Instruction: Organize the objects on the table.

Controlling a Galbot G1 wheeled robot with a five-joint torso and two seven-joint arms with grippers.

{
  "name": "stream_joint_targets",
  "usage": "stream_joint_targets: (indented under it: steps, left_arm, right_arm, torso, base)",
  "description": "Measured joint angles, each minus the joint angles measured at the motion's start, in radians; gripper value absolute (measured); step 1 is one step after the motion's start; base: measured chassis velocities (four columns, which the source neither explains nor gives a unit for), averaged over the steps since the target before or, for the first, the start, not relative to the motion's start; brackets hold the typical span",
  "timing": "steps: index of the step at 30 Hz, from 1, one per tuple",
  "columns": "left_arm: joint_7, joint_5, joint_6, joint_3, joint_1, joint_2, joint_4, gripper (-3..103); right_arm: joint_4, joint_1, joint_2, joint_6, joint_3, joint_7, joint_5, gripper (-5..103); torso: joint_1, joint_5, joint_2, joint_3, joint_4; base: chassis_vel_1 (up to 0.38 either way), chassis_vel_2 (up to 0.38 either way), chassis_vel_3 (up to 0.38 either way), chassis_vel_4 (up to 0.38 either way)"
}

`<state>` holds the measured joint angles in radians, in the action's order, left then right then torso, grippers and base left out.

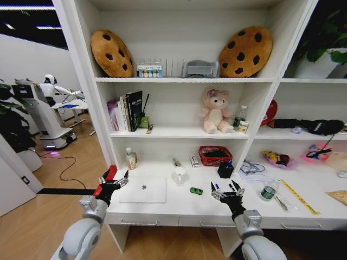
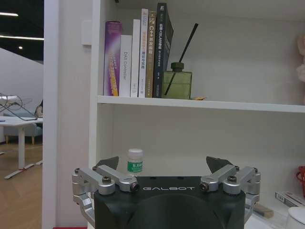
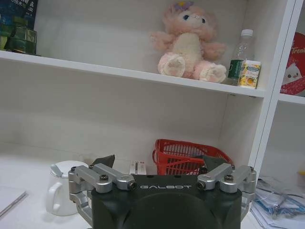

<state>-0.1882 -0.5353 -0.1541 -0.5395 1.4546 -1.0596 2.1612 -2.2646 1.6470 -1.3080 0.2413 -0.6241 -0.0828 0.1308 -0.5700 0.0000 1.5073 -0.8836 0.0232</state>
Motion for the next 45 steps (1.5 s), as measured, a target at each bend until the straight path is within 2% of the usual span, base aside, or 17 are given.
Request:
stream_joint_targets:
  steps: [25,38,41,43,44,45]
  left_arm:
    - [0.0,0.0,-0.001,0.001,-0.001,0.001,-0.001,100]
    - [0.001,0.0,-0.001,0.001,-0.001,0.0,-0.002,100]
    - [0.002,0.0,-0.002,0.001,-0.001,0.0,-0.002,100]
    - [0.002,0.0,-0.002,0.001,-0.001,0.0,-0.002,100]
    - [0.002,0.0,-0.002,0.001,-0.001,0.0,-0.002,100]
    - [0.002,0.0,-0.002,0.001,-0.001,0.0,-0.002,100]
  right_arm:
    - [-0.015,0.007,0.014,0.019,-0.007,0.002,0.019,100]
    - [-0.001,-0.007,0.019,0.019,0.001,0.003,0.02,100]
    - [0.014,-0.025,0.04,0.028,0.009,0.003,0.033,100]
    - [0.037,-0.064,0.092,0.061,0.022,0.0,0.082,100]
    - [0.037,-0.064,0.092,0.061,0.022,0.0,0.082,100]
    - [0.056,-0.094,0.148,0.092,0.033,-0.002,0.123,100]
  torso:
    - [0.0,-0.0001,0.0,0.0,-0.0002]
    - [0.0,0.0003,0.0,0.0,0.0001]
    - [0.0,0.0005,0.0,0.0,0.0003]
    - [0.0,0.0004,0.0,0.0,0.0002]
    - [0.0,0.0004,0.0,0.0,0.0002]
    - [0.0,0.0002,0.0,0.0,0.0001]
  base:
    - [-0.005,-0.007,0.01,0.007]
    - [-0.179,-0.176,0.177,0.18]
    - [-0.116,-0.133,0.101,0.093]
    - [-0.016,-0.038,0.042,0.021]
    - [0.0,0.0,0.0,0.0]
    - [0.008,0.053,-0.04,-0.028]
